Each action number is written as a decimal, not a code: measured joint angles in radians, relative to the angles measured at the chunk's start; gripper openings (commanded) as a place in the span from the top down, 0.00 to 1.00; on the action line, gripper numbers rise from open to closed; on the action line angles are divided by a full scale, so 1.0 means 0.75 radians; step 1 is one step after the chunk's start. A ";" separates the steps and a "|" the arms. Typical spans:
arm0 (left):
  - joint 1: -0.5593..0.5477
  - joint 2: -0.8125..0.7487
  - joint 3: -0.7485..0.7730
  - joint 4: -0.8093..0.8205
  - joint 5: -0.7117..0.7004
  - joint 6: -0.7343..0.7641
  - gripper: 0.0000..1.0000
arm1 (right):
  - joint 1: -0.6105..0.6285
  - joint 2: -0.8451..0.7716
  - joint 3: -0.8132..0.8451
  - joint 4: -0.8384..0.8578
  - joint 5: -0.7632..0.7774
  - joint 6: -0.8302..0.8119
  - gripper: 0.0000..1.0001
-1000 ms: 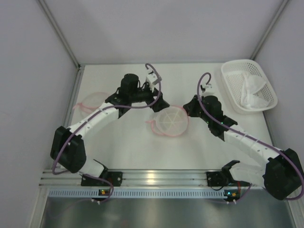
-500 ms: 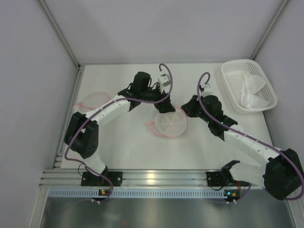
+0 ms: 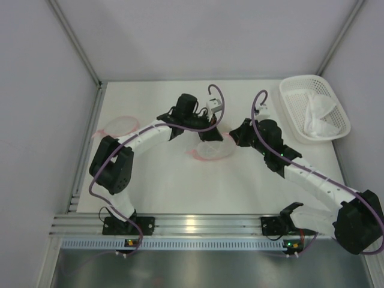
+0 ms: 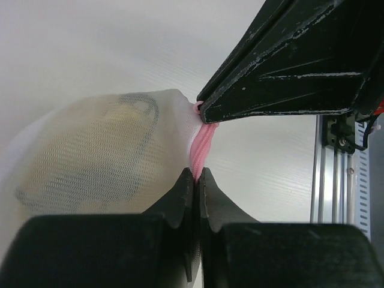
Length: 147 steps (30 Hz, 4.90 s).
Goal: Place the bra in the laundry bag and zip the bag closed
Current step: Zip the zipper on the laundry bag.
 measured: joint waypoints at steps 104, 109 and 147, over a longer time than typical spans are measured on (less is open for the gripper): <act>-0.301 -0.161 -0.322 0.619 -0.499 -0.493 1.00 | -0.112 -0.161 0.137 -0.422 0.361 -0.048 1.00; -0.276 -0.348 -0.549 0.774 -0.596 -0.574 1.00 | -0.137 -0.167 0.095 -0.417 0.364 -0.043 1.00; 0.011 -0.686 -0.913 0.968 -0.689 -1.161 0.88 | -0.149 -0.119 -0.016 -0.272 0.086 0.166 1.00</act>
